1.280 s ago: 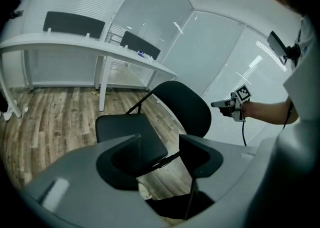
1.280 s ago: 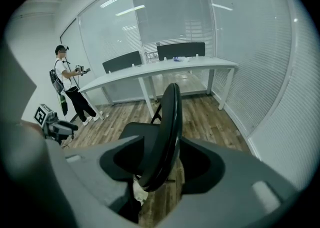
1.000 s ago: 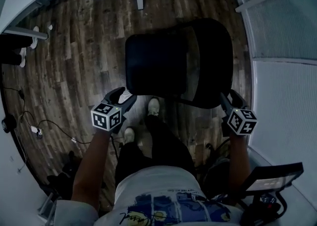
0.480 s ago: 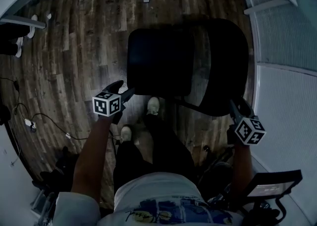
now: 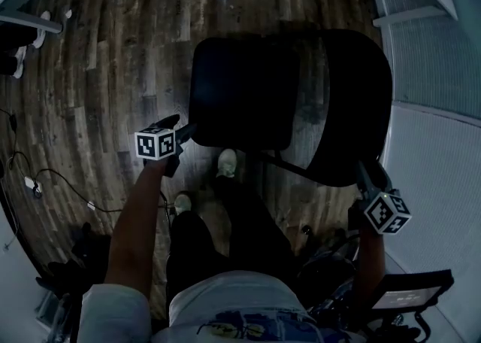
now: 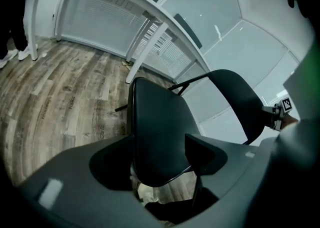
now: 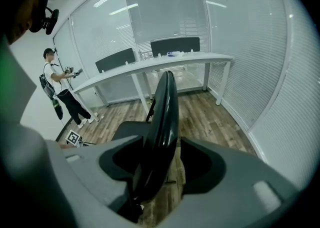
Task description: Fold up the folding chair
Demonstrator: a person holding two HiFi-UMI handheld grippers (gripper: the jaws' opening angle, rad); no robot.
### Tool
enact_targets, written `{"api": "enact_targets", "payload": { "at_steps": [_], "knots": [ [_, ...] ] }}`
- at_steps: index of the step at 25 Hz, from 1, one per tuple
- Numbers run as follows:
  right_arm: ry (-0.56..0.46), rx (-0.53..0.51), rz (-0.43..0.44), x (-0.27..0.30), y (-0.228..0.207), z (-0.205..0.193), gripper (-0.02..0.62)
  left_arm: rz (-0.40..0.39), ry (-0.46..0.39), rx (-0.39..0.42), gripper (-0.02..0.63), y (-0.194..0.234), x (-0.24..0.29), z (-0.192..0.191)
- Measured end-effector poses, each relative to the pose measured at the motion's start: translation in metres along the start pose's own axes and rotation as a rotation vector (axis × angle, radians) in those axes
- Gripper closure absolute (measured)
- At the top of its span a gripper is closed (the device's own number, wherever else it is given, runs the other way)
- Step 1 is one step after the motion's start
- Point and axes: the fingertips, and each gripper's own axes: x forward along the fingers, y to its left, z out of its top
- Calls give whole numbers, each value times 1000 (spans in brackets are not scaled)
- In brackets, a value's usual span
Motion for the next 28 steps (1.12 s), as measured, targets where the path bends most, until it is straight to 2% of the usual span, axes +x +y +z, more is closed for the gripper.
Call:
{"api": "enact_targets", "payload": {
  "at_steps": [5,12,16,21,28],
  "knots": [
    [-17,39,6,3,3,-3,371,-32,2,-23,272,20,21,-2],
    [-31,79,30,9,11,-12,371,-86,-25,-170,239,52,49,-12],
    [-28,70,35,12,14,-13,371,-156,-35,-232,224,54,65,-12],
    [-31,78,39,23,18,-15,371,-201,-20,-246,218,59,86,-14],
    [-52,51,24,28,19,-15,371,-309,-5,-292,218,46,106,-16]
  ]
}}
